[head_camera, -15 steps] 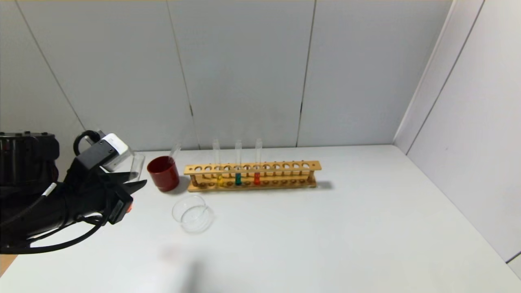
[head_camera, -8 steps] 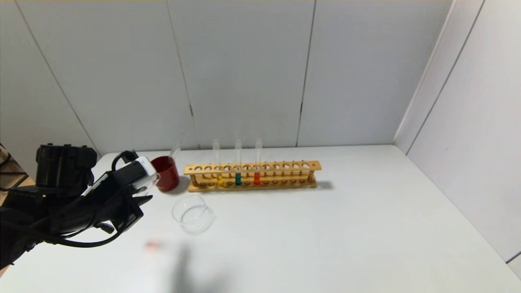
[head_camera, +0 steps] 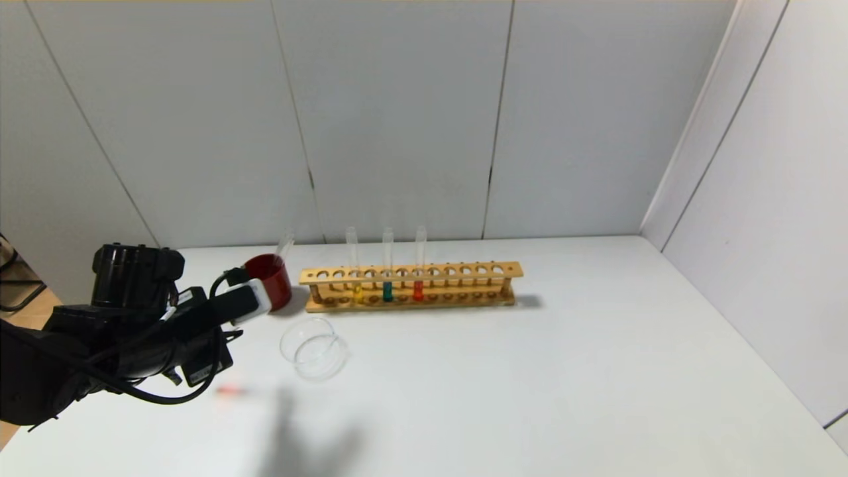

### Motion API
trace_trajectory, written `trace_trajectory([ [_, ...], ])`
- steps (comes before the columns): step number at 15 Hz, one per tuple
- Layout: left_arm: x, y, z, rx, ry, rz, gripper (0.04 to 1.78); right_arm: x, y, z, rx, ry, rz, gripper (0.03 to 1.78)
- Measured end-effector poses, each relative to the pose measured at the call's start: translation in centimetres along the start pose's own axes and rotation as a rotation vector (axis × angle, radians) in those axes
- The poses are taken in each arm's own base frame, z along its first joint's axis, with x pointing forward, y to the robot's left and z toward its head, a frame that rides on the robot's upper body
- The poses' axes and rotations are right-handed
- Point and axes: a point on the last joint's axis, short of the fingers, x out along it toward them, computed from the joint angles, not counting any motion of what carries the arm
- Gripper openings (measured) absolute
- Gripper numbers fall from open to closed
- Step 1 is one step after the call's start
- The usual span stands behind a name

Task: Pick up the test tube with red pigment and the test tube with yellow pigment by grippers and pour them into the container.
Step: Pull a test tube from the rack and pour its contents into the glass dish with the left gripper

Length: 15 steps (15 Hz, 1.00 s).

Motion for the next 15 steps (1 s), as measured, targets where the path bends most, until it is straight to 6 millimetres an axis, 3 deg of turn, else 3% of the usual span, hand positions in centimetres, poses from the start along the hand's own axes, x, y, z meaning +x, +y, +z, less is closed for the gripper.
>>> trace_trajectory([
  [4,0.9,0.1,0.1,0.087,0.019,-0.004,0.32,0.0,0.0,0.0,0.000,0.000,0.000,1.75],
  [9,1.7,1.8,1.0,0.242,0.083,0.085,0.32,0.0,0.0,0.0,0.000,0.000,0.000,1.75],
  [15,2.5,1.7,1.5,0.310,0.085,0.074,0.32,0.0,0.0,0.0,0.000,0.000,0.000,1.75],
])
